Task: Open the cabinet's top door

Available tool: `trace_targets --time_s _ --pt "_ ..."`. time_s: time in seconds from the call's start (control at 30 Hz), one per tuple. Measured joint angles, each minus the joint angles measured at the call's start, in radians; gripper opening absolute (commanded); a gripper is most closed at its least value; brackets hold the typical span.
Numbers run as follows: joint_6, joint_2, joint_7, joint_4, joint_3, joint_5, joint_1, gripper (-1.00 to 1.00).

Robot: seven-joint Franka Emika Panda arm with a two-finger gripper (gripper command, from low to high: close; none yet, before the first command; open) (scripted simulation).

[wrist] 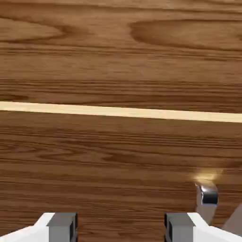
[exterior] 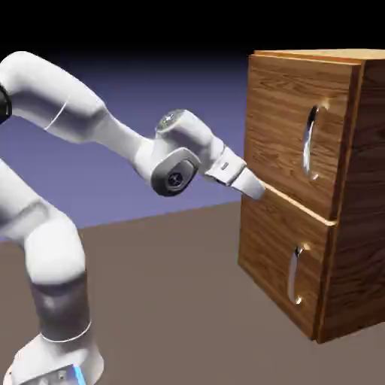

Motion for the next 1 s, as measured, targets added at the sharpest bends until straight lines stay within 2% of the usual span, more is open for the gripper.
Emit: trace_targets --time_s 1.0 --pt "-0.060 -0.172 0.983 0.202 -0.460 -1.305 0.403 0.00"
